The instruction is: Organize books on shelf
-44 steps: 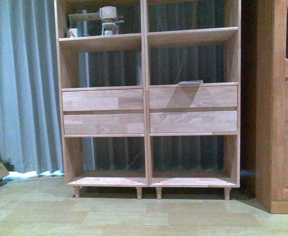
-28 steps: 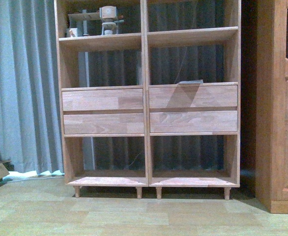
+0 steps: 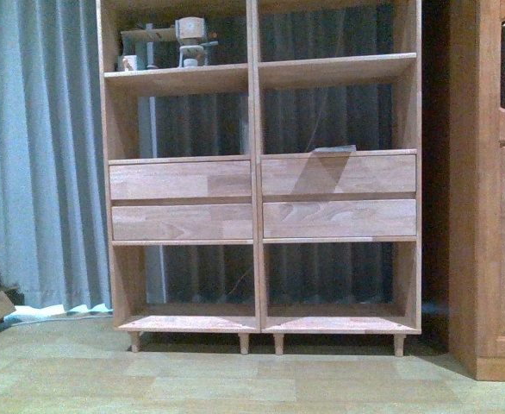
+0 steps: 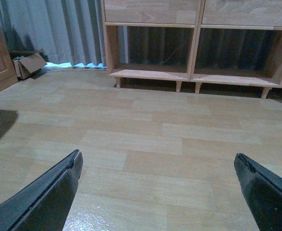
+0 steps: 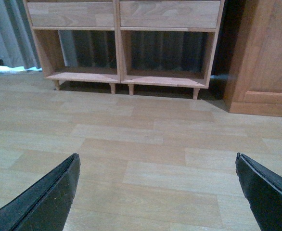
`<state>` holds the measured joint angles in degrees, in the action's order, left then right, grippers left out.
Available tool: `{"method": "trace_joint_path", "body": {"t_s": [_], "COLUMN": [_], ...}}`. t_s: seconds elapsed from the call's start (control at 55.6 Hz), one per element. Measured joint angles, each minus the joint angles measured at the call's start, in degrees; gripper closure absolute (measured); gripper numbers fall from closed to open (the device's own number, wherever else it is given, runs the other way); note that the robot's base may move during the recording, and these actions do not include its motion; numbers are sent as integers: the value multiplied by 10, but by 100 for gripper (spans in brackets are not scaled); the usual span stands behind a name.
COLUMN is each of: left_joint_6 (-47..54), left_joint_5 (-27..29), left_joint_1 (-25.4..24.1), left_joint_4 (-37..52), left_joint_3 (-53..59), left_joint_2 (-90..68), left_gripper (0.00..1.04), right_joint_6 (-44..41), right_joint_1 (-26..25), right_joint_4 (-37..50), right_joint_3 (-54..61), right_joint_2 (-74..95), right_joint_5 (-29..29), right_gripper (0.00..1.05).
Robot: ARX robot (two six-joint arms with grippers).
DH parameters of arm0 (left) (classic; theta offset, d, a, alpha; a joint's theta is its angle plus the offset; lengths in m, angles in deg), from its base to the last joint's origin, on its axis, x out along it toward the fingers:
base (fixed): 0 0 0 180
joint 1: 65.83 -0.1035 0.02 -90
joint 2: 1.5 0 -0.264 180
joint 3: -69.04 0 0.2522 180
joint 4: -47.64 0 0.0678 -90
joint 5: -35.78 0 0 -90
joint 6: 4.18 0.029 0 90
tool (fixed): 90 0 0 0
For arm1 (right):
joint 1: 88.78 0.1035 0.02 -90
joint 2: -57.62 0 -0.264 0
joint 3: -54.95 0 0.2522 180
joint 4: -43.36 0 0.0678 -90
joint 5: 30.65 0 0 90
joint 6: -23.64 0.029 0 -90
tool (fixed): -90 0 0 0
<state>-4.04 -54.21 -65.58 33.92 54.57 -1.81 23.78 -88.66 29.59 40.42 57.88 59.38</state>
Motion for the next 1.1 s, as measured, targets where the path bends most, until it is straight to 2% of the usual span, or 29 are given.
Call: {"method": "trace_joint_path", "body": {"t_s": [1.098], "left_joint_6": [0], "left_joint_5": [0], "left_joint_1": [0], "left_joint_4": [0], "left_joint_3": [0], "left_joint_2": [0], "left_gripper": [7], "right_joint_6": [0], "right_joint_1": [0], "right_joint_4": [0], "right_joint_3": [0], "right_joint_2": [0], "right_joint_5": [0], "right_gripper": [7]}}
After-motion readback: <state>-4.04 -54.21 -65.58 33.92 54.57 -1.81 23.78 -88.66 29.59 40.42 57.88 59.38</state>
